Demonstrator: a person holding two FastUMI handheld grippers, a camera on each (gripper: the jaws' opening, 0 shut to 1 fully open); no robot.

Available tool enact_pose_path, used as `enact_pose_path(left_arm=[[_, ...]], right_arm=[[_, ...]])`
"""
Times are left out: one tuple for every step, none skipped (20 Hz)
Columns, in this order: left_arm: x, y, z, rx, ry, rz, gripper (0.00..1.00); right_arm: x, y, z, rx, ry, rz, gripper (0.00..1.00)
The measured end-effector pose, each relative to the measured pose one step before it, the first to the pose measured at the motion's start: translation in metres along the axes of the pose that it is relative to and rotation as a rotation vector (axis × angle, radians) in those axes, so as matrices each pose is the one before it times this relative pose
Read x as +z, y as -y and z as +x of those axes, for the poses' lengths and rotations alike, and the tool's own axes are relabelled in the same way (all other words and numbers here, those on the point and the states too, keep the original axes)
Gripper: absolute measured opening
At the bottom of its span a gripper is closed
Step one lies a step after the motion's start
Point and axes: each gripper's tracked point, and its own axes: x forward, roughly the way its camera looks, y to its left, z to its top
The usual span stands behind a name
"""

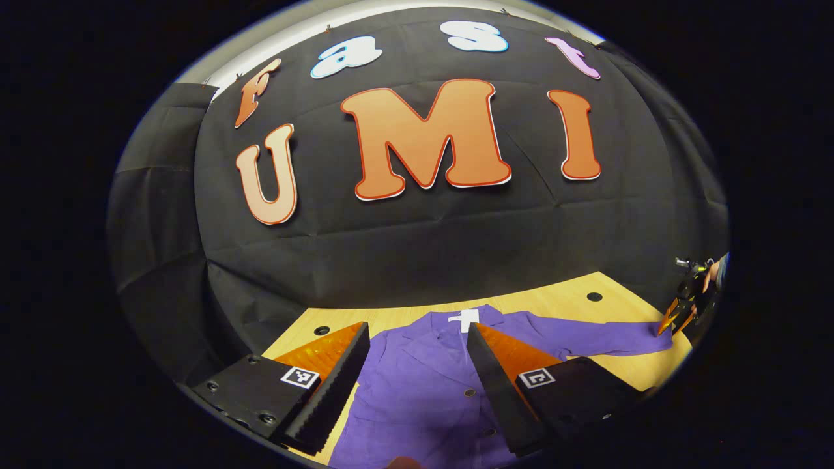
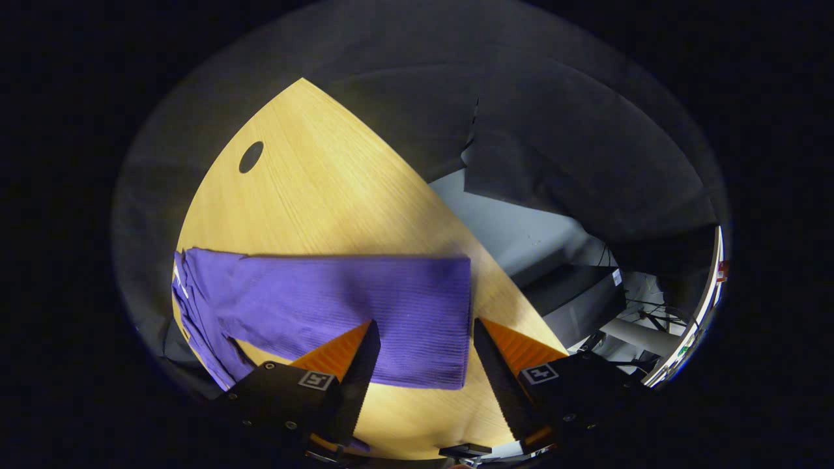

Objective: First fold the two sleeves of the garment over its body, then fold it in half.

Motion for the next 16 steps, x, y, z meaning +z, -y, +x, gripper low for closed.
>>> enact_pose_path(left_arm=[[0.00033, -0.00219, -0.00143, 0.00507, 0.00198, -0.00028, 0.95], [-0.00164, -0.00290, -0.00137, 0.00423, -0.00077, -0.00382, 0.95], [-0.00137, -0.00275, -0.00023, 0.00541, -0.00600, -0.00364, 0.95], [-0.00396, -0.00299, 0.00042, 0.00796, -0.00658, -0.00364, 0.95], [-0.00185, -0.00250, 0.00057, 0.00521, -0.00488, -0.00606, 0.96], [-0.00200, -0.00219, 0.00015, 0.00220, -0.00480, -0.00620, 0.95], [-0.00157, -0.00155, -0.00006, 0.00283, -0.00250, -0.00279, 0.95], [-0.00146, -0.00183, -0.00082, 0.00204, 0.00050, 0.00035, 0.95], [0.00050, -0.00266, -0.00086, 0.00256, 0.00377, 0.00331, 0.95], [-0.00025, -0.00215, -0.00257, 0.00221, 0.00489, 0.00540, 0.95], [0.00044, -0.00207, -0.00136, 0.00102, 0.00168, 0.00576, 0.95], [-0.00144, -0.00109, -0.00144, -0.00159, 0.00154, 0.00436, 0.95], [0.00096, -0.00242, -0.00046, -0.00285, 0.00070, 0.00389, 0.95], [-0.00048, -0.00218, -0.00075, 0.00041, 0.00378, 0.00470, 0.95], [0.00215, -0.00301, -0.00061, -0.00040, 0.00699, 0.00213, 0.94], [0.00196, -0.00211, -0.00058, -0.00152, 0.00999, 0.00186, 0.95]], right_arm=[[-0.00049, 0.00327, 0.00125, -0.03624, -0.00901, -0.00154, 0.86], [-0.00031, 0.00490, 0.00301, -0.03665, -0.00136, -0.00566, 0.82], [0.00024, 0.00319, 0.00070, -0.03346, -0.00465, 0.00281, 0.76], [-0.00099, -0.00213, -0.00083, -0.01070, -0.00359, -0.00224, 0.66], [-0.00108, -0.00245, 0.00083, -0.00425, -0.00924, -0.00483, 0.52], [-0.00252, -0.00423, -0.00228, -0.00160, -0.00657, -0.00016, 0.54], [0.00028, -0.00143, -0.00063, -0.00095, 0.00234, -0.00690, 0.49], [-0.00094, -0.00038, 0.00107, 0.00131, 0.00704, -0.00603, 0.40], [-0.00003, -0.00116, 0.00140, 0.00358, 0.00162, -0.00335, 0.38], [0.00133, -0.00163, -0.00253, 0.00405, 0.01041, 0.01367, 0.34], [0.00219, -0.00278, 0.00079, 0.00723, 0.01068, 0.02565, 0.31], [0.00159, -0.00427, -0.00002, 0.01394, 0.01250, 0.04271, 0.20], [-0.00207, -0.00617, 0.00079, 0.02032, -0.00884, 0.02718, 0.12], [-0.00476, -0.00404, -0.00361, 0.02892, -0.00581, 0.00939, 0.07], [-0.00353, -0.00439, -0.00378, 0.01460, -0.00113, -0.00330, 0.06], [-0.00038, -0.00390, -0.00632, 0.01069, 0.01431, -0.01426, 0.06]])
